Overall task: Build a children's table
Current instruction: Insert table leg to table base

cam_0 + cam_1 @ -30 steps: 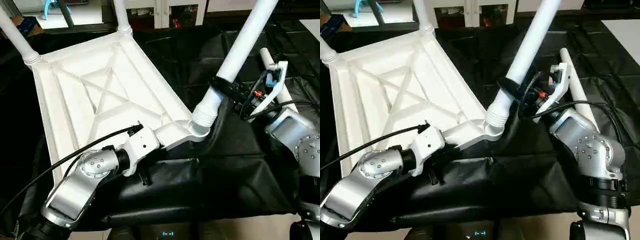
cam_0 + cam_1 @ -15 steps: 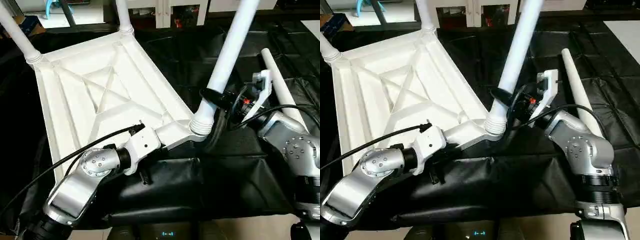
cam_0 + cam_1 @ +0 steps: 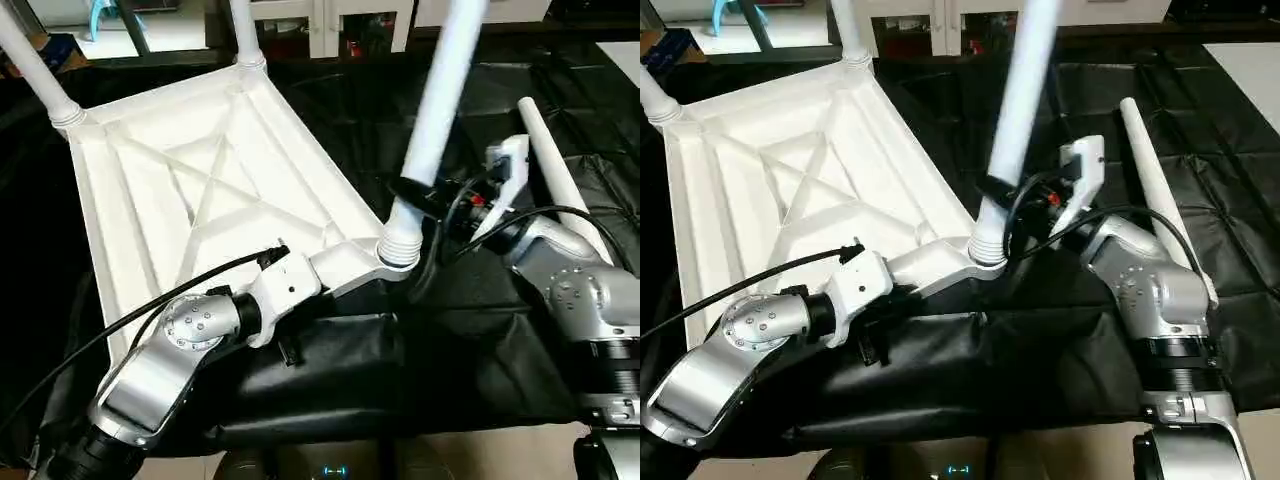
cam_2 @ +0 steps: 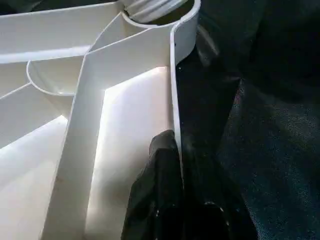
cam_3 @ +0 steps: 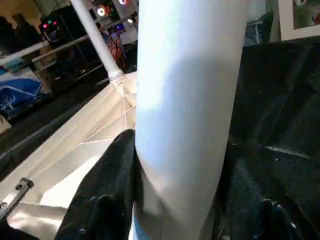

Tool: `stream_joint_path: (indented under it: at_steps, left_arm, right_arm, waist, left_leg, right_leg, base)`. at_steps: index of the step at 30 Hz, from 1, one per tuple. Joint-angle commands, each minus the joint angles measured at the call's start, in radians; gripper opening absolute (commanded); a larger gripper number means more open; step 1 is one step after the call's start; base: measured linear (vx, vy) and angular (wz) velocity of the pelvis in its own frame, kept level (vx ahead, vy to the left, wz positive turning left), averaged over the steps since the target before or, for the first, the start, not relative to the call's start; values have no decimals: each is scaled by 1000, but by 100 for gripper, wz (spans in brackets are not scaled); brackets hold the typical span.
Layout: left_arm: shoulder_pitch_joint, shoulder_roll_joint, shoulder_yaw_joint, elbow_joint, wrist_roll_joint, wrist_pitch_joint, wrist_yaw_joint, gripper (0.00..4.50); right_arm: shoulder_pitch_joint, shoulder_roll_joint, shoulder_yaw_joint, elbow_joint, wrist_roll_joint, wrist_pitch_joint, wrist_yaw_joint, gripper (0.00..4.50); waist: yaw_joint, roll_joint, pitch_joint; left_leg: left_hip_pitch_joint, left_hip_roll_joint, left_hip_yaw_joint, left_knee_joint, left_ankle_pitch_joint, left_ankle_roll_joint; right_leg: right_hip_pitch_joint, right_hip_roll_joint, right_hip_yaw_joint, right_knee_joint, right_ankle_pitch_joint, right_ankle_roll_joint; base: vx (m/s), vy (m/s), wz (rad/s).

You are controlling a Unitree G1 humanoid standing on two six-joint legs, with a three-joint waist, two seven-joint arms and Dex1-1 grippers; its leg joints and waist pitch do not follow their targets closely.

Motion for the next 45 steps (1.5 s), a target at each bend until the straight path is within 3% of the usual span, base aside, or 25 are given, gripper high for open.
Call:
stream_joint_path:
  at_steps: [1,9,20,24,30,34,40,45]
  left_arm:
    - [41,2,-69,49,3,22,-34,0]
    - [45,3,-67,50,7,19,-35,0]
    - [42,1,-71,57,14,13,-38,0]
    - [43,1,-70,58,15,10,-36,0]
    - [45,-1,-67,61,16,4,-36,0]
    - [43,-5,-66,65,17,4,-35,0]
    - [41,-4,-66,66,15,5,-32,0]
    - [44,-6,-63,65,16,3,-29,0]
  right_arm:
    - [0,-13,57,18,-81,-19,7,180]
    - [3,-6,96,8,-139,-74,27,180]
    - [55,40,11,59,-169,-187,-80,180]
    - [96,37,-29,31,-154,-203,-89,180]
    - [166,13,-68,-6,-131,-208,-80,180]
    - [230,9,-97,-51,-114,-213,-81,180]
    - [297,20,-107,-109,-113,-244,-86,180]
    - [367,47,-105,-165,-120,-295,-93,180]
  waist:
    - [-3,-24,-49]
    - [-5,-23,-50]
    - [-7,-20,-50]
    - [-4,-19,-54]
    - [5,-20,-59]
    - [12,-22,-58]
    - [21,-22,-57]
    - [22,-21,-55]
  left_leg:
    - [15,-1,8,-66,-314,54]
    - [18,0,8,-67,-337,52]
    - [18,0,5,-72,-392,35]
    - [20,0,6,-71,-387,36]
    - [23,2,13,-68,-330,55]
    - [24,2,21,-67,-320,67]
    - [26,1,24,-66,-311,69]
    - [28,3,25,-69,-303,72]
  right_leg:
    - [51,1,11,-69,-431,-154]
    - [50,1,13,-71,-437,-153]
    - [45,1,13,-76,-495,-130]
    - [44,3,16,-77,-485,-123]
    - [45,9,25,-69,-387,-149]
    - [44,9,29,-70,-389,-139]
    - [42,10,31,-72,-386,-129]
    - [44,11,31,-70,-356,-144]
  base:
    - [0,0,0]
    - [0,0,0]
    - [0,0,0]
    - [0,0,0]
    - [0,0,0]
    - [0,0,0]
    - [0,0,0]
    - [0,0,0]
